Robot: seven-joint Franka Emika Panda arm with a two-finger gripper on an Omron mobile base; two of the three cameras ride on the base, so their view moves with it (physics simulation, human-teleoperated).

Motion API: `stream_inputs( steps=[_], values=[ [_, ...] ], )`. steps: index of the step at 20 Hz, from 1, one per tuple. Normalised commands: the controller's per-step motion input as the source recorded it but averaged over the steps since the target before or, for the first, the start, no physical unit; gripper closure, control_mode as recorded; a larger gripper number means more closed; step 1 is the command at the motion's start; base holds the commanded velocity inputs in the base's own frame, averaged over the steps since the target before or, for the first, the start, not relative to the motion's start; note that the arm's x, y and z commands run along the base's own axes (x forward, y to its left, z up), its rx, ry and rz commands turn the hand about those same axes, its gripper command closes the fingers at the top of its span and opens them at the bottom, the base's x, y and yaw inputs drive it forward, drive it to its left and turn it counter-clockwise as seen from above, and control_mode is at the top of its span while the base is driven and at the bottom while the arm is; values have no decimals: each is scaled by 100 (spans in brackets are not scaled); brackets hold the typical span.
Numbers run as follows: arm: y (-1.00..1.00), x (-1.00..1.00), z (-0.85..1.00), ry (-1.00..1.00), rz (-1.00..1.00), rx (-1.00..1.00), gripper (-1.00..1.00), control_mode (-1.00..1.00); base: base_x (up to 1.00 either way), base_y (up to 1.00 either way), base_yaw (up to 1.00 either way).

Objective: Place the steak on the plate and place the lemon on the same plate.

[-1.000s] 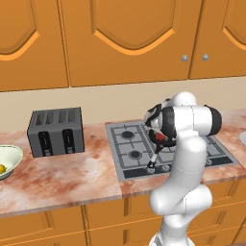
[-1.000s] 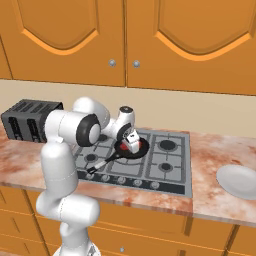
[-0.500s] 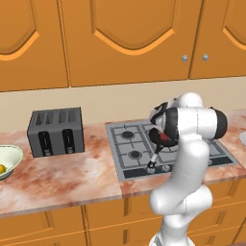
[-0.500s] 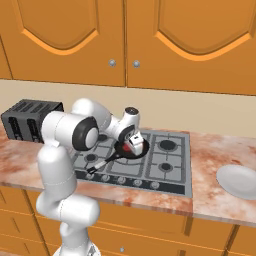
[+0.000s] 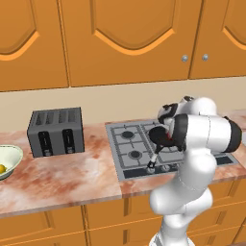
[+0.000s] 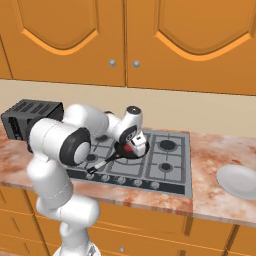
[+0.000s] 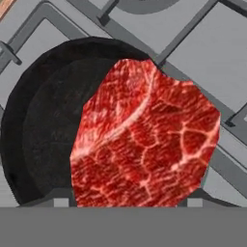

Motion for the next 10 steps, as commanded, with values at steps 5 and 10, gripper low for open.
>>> stream_inputs(
  steps=[5,10],
  values=[
    [-34,-47,23,-6,-1,0,100,-100,0,0,0],
    [-52,-46,21,-4,-2,0,100,-100,0,0,0]
  ],
)
